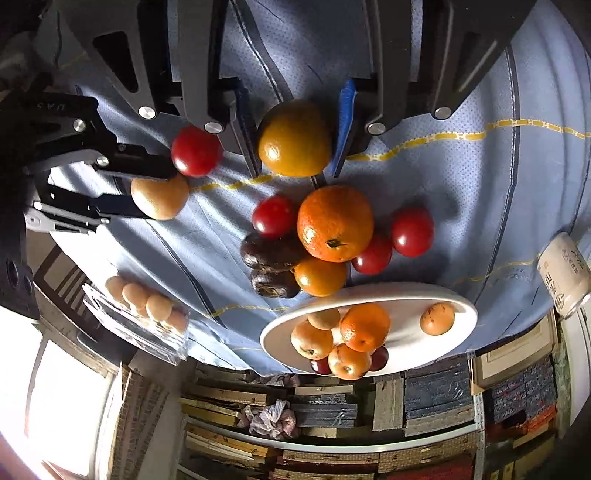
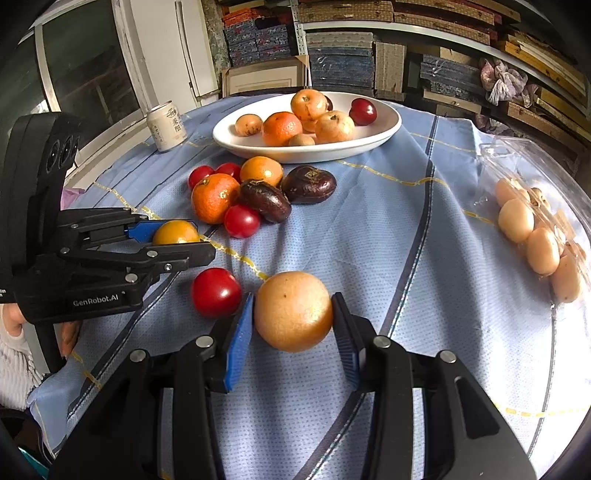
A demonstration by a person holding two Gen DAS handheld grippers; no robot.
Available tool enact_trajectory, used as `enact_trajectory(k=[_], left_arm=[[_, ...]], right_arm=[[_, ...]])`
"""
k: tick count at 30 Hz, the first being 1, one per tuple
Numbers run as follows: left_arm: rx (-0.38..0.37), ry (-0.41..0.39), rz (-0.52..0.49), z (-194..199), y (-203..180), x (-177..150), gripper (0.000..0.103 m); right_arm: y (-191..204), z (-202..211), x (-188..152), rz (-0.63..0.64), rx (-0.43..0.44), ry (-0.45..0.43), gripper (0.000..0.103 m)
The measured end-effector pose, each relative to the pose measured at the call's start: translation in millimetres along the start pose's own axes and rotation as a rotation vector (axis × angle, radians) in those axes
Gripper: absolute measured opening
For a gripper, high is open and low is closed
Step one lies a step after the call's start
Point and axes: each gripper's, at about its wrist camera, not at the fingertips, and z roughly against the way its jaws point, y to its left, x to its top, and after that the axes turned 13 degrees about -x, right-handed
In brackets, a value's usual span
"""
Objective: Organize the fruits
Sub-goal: 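Carry both fruits onto the white plate and open both tools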
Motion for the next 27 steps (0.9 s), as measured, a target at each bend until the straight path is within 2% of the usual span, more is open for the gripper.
enact_trajectory(k=[3, 9, 12, 16, 20, 24, 27], left_arm=[[0.006, -0.011, -0.016, 5, -6, -4, 0.037], [0.09, -0.097, -0.083, 30, -15, 5, 0.037], [0.136, -0.124, -0.081, 43, -2, 32, 0.037], [0.211, -0.181, -0.072, 56, 20, 82, 0.037], [0.264, -0.225, -0.02, 51, 52, 120, 0.037], [0.291, -0.216, 0.046, 24, 90, 145, 0.037], [0.29, -0.212, 0.083, 7, 112, 154, 0.037]], right_arm=[[3, 1, 0, 0.008, 0.003, -0.003, 0.041], [0, 17, 9, -0.018, 0.016, -0.065, 0.041], [-4, 33, 39, -0.014, 0.022, -0.116, 0.041], [-4, 47, 102, 0.006, -0.022, -0.207, 0.041], [3, 29, 151, -0.003, -0.043, -0.26, 0.041], [6, -16, 176, -0.041, -0.012, -0.233, 0.041], [17, -43, 186, 0.001, -0.02, -0.201, 0.041]])
